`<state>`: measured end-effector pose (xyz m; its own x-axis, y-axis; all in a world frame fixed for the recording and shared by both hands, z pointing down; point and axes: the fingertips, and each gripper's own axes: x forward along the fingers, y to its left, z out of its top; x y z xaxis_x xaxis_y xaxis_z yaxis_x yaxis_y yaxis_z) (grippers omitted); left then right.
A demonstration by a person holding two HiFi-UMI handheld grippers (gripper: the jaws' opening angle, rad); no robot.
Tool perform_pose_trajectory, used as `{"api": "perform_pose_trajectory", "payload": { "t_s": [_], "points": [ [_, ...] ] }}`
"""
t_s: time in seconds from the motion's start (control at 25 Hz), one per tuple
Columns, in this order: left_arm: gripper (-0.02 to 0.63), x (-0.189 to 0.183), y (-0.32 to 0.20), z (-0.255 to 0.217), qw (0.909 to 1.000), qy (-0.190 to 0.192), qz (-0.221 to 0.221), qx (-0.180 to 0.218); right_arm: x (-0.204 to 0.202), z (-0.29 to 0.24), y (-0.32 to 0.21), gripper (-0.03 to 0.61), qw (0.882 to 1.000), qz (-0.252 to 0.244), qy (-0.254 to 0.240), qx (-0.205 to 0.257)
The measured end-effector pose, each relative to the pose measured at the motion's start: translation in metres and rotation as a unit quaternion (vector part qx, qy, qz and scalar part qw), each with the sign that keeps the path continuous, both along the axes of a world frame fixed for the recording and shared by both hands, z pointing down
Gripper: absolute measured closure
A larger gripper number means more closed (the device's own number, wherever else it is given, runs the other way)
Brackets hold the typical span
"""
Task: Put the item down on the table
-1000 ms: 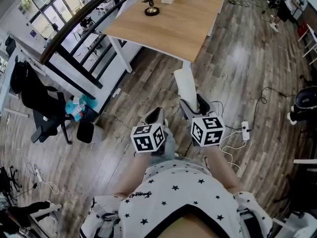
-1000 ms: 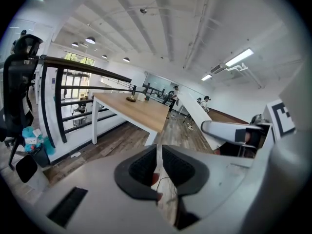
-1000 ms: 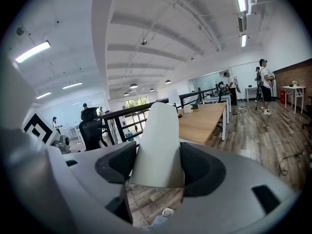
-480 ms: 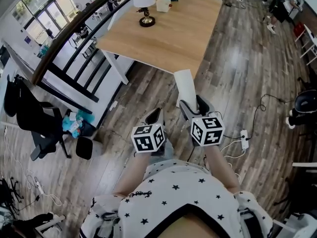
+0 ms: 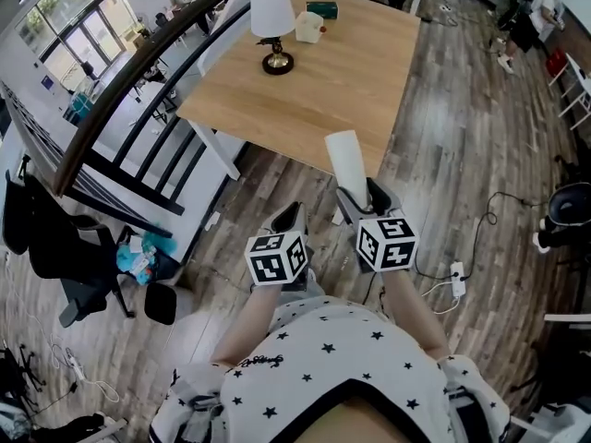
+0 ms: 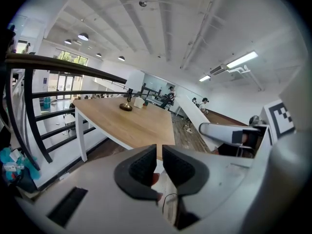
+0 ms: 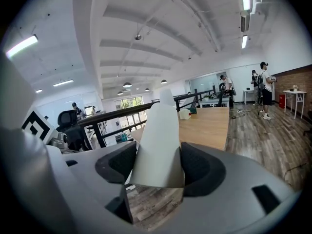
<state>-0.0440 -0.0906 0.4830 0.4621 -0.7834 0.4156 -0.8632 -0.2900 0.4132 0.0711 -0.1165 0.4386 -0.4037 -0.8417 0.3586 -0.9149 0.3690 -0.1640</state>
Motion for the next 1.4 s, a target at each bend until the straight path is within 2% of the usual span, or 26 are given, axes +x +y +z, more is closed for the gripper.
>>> {"api": "perform_pose_trajectory", "payload": {
  "t_s": [0.4, 0.6, 1.0, 1.4],
  "points": [
    [0.568, -0.022, -0.087, 0.007, 0.9999, 0.0, 0.016, -0.005, -0.021, 0.004, -0.089, 0.296, 1.0, 0.013, 0.006, 0.0],
    [0.568, -0.025, -0.116, 0.016, 0.9996, -0.004, 0.02, -0.019, -0.021, 0.021, -0.119, 0.297, 1.0, 0.016, 0.013, -0.017],
    [0.568, -0.02, -0.181, 0.033, 0.9994, -0.011, 0.005, -0.033, -0.013, 0.058, -0.19, 0.298, 0.998, 0.0, 0.025, -0.05],
    [0.568, -0.001, -0.246, 0.041, 0.999, -0.011, -0.005, -0.044, 0.014, 0.097, -0.264, 0.298, 0.996, 0.0, 0.041, -0.085]
  ]
}}
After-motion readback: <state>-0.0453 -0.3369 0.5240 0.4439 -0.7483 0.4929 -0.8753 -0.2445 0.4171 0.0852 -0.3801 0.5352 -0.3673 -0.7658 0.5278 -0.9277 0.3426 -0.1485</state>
